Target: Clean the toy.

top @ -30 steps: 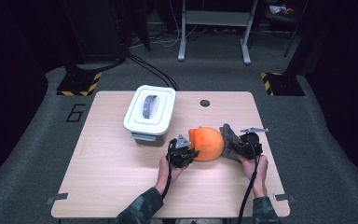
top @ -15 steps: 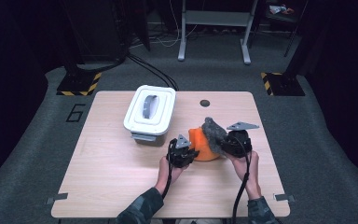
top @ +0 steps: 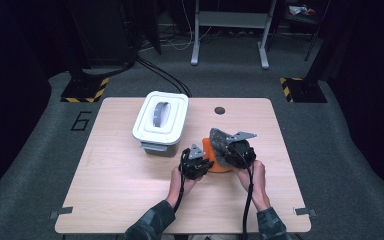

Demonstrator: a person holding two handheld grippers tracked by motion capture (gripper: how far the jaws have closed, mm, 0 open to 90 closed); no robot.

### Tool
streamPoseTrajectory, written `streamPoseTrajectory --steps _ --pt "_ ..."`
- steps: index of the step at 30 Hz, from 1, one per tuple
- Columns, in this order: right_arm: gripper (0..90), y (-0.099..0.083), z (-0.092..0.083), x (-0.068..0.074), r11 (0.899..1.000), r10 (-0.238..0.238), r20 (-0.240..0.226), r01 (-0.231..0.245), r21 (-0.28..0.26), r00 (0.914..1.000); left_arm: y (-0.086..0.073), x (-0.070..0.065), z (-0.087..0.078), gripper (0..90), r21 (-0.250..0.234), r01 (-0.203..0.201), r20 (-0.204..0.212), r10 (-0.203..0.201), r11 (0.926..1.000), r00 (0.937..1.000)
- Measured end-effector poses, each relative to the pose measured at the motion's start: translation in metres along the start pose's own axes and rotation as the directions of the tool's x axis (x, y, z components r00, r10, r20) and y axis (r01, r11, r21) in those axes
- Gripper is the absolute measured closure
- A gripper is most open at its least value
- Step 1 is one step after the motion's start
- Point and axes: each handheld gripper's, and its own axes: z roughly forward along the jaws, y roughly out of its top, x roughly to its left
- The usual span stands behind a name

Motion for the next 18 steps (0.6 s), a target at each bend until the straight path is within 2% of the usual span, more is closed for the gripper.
streamPoseTrajectory --steps 4,5,7,12,13,18 --pt "77.9 -0.004 -0.003 -0.01 1.0 0.016 0.009 -0.016 -0.001 0.9998 0.0 0.0 0.0 81.5 0.001 -0.002 0.002 0.002 1.0 1.0" --pt "77.9 -0.006 -0.003 -0.012 0.999 0.034 0.014 -0.034 -0.002 0.9993 0.0 0.0 0.0 81.5 0.001 -0.002 0.002 0.002 1.0 1.0" --pt "77.9 -0.01 -0.004 -0.022 0.999 0.05 -0.006 -0.05 -0.011 0.9987 0.0 0.0 0.0 81.5 0.001 -0.003 0.002 0.003 1.0 1.0" --pt "77.8 -0.023 -0.003 -0.046 0.993 0.121 0.014 -0.121 -0.002 0.9926 0.0 0.0 0.001 81.5 0.0 -0.004 0.006 0.004 1.0 1.0" --pt "77.9 -0.025 -0.002 -0.048 0.989 0.146 0.014 -0.146 0.001 0.9892 0.0 0.0 0.001 81.5 0.0 -0.004 0.006 0.004 1.0 1.0" --pt "77.8 -0.038 0.005 -0.065 0.981 0.19 0.028 -0.191 0.026 0.9813 0.0 0.0 0.001 81.5 0.001 -0.013 0.002 0.013 0.9999 0.9999"
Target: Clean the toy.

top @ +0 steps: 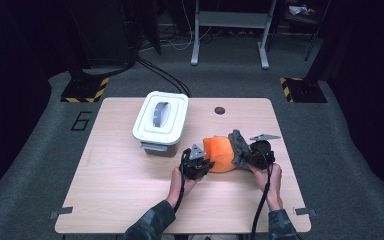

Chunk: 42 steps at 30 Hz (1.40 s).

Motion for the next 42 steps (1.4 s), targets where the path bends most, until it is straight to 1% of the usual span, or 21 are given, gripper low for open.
streamPoseTrajectory --steps 9,10,12,17,18,19,21,23,25,26,28,29,30,31,32,33,36,37,38,40,42 --pt "77.7 -0.016 0.024 -0.021 0.994 0.068 0.024 -0.07 0.081 0.9974 -0.001 0.001 0.0 81.5 0.001 0.005 -0.001 -0.005 1.0 1.0" --pt "77.7 -0.023 0.033 -0.027 0.99 0.102 0.0 -0.101 0.099 0.9948 -0.001 0.001 0.0 81.4 0.001 0.005 -0.003 -0.005 1.0 1.0" --pt "77.7 -0.025 0.034 -0.028 0.99 0.114 -0.012 -0.112 0.09 0.9934 -0.001 0.001 0.0 81.4 0.002 0.004 -0.003 -0.004 1.0 1.0" --pt "77.7 -0.021 0.023 -0.027 0.994 0.089 0.016 -0.09 0.069 0.9959 -0.001 0.003 0.0 81.3 0.005 0.01 -0.004 -0.01 0.9999 0.9999" --pt "77.7 -0.018 0.013 -0.027 0.995 0.085 0.022 -0.086 0.041 0.9962 -0.001 0.003 0.0 81.3 0.004 0.015 -0.003 -0.015 0.9999 0.9999" --pt "77.7 -0.018 0.013 -0.027 0.995 0.085 0.022 -0.086 0.041 0.9962 -0.001 0.003 0.0 81.3 0.004 0.016 -0.003 -0.016 0.9999 0.9999" --pt "77.7 -0.015 0.002 -0.025 0.998 0.062 0.025 -0.062 0.011 0.9978 -0.001 0.003 0.0 81.3 0.004 0.01 -0.004 -0.01 0.9999 0.9999" --pt "77.7 -0.008 -0.012 -0.016 0.999 0.038 0.009 -0.038 -0.031 0.9992 -0.001 0.003 0.0 81.3 0.004 0.011 -0.004 -0.011 0.9999 0.9999" --pt "77.7 -0.005 -0.017 -0.012 0.999 0.029 0.01 -0.028 -0.039 0.9995 -0.001 0.003 0.0 81.3 0.002 0.017 -0.003 -0.017 0.9998 0.9998" --pt "77.7 0.0 -0.024 -0.003 0.998 -0.003 0.001 0.003 -0.058 1.0 -0.001 0.004 0.0 81.3 0.002 0.018 -0.004 -0.018 0.9998 0.9998" --pt "77.7 0.004 -0.029 0.008 0.996 -0.036 -0.009 0.036 -0.078 0.9993 -0.001 0.003 0.0 81.2 0.002 0.02 -0.003 -0.02 0.9998 0.9998" --pt "77.7 0.004 -0.029 0.008 0.996 -0.036 -0.009 0.036 -0.078 0.9993 -0.001 0.003 0.0 81.2 0.002 0.02 -0.003 -0.02 0.9998 0.9998" --pt "77.7 0.008 -0.032 0.02 0.994 -0.064 -0.025 0.062 -0.093 0.9976 -0.001 0.003 0.0 81.1 0.002 0.021 -0.002 -0.021 0.9998 0.9998" --pt "77.7 0.008 -0.032 0.02 0.994 -0.064 -0.025 0.062 -0.093 0.9976 -0.002 0.003 0.0 81.1 0.002 0.022 -0.002 -0.022 0.9998 0.9998" --pt "77.7 0.012 -0.031 0.032 0.992 -0.103 -0.033 0.101 -0.074 0.9941 -0.001 0.004 0.0 81.0 0.003 0.017 -0.005 -0.017 0.9999 0.9999" --pt "77.7 0.012 -0.029 0.033 0.991 -0.115 -0.032 0.112 -0.073 0.9929 -0.001 0.004 0.0 80.9 0.002 0.017 -0.007 -0.017 0.9999 0.9998" --pt "77.7 0.014 -0.015 0.039 0.992 -0.118 -0.019 0.117 -0.038 0.9929 -0.002 0.005 0.0 78.9 -0.005 0.019 -0.006 -0.019 0.9998 0.9998" --pt "77.7 0.014 -0.015 0.039 0.992 -0.118 -0.019 0.117 -0.038 0.9929 -0.001 0.005 0.0 78.9 -0.004 0.02 -0.001 -0.02 0.9998 0.9998" --pt "77.7 0.014 -0.011 0.036 0.994 -0.104 -0.02 0.103 -0.033 0.9944 -0.003 0.007 -0.001 71.1 -0.027 0.029 0.013 -0.028 0.9992 0.9995" --pt "77.7 0.014 -0.009 0.034 0.996 -0.087 -0.02 0.086 -0.038 0.996 -0.004 0.008 -0.002 61.3 -0.034 0.037 0.022 -0.036 0.9988 0.9991" --pt "77.6 0.014 -0.008 0.029 0.994 -0.106 -0.022 0.105 -0.032 0.9941 -0.006 0.008 -0.003 54.7 -0.05 0.033 0.023 -0.032 0.9982 0.9992"
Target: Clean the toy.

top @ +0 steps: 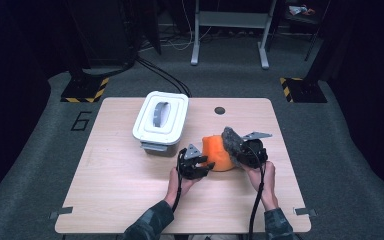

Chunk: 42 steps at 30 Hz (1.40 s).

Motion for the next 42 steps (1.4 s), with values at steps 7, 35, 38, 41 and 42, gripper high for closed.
streamPoseTrajectory --steps 7,35,38,41,42 --pt "77.5 0.0 0.007 -0.005 1.0 0.029 -0.01 -0.029 0.004 0.9995 -0.003 -0.004 0.006 45.3 0.04 -0.029 -0.071 0.032 0.9988 0.997" --pt "76.9 0.011 -0.032 0.027 0.997 -0.043 -0.093 0.036 -0.07 0.9948 0.013 -0.018 -0.002 80.1 0.015 -0.067 -0.029 0.068 0.9976 0.9973" --pt "77.0 0.013 -0.016 0.039 0.995 -0.097 -0.054 0.096 -0.021 0.9938 0.014 -0.02 -0.002 80.5 0.019 -0.079 -0.028 0.079 0.9967 0.9965" --pt "77.2 0.01 -0.003 0.042 0.997 -0.08 -0.029 0.08 0.002 0.9964 0.01 -0.017 0.0 80.6 0.04 -0.067 -0.038 0.069 0.9969 0.9969" --pt "77.3 0.009 -0.001 0.041 0.996 -0.089 -0.035 0.089 -0.001 0.9954 0.01 -0.017 0.0 80.6 0.04 -0.067 -0.038 0.069 0.9969 0.9969"
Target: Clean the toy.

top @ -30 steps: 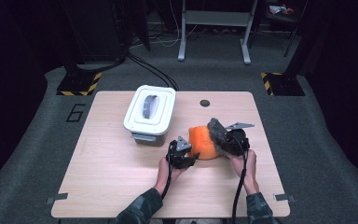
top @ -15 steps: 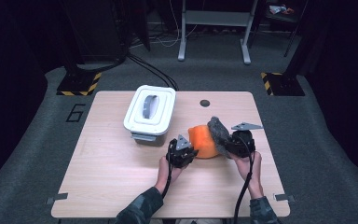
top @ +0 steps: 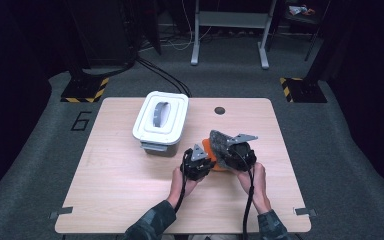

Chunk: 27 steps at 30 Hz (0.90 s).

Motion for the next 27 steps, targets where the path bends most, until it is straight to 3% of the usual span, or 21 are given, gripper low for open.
streamPoseTrajectory --steps 7,14,27 --pt "77.5 -0.002 0.0 -0.007 1.0 0.021 0.018 -0.022 0.007 0.9996 -0.003 0.004 0.0 80.6 0.001 0.02 0.004 -0.02 0.9998 0.9998" --pt "77.6 -0.011 0.0 -0.025 0.998 0.069 0.058 -0.069 0.005 0.996 -0.006 0.006 0.0 80.6 0.003 0.029 0.007 -0.029 0.9996 0.9996" --pt "77.5 -0.03 0.008 -0.06 0.984 0.165 0.112 -0.171 0.048 0.98 -0.01 0.01 0.001 80.7 0.012 0.043 0.014 -0.043 0.999 0.999"
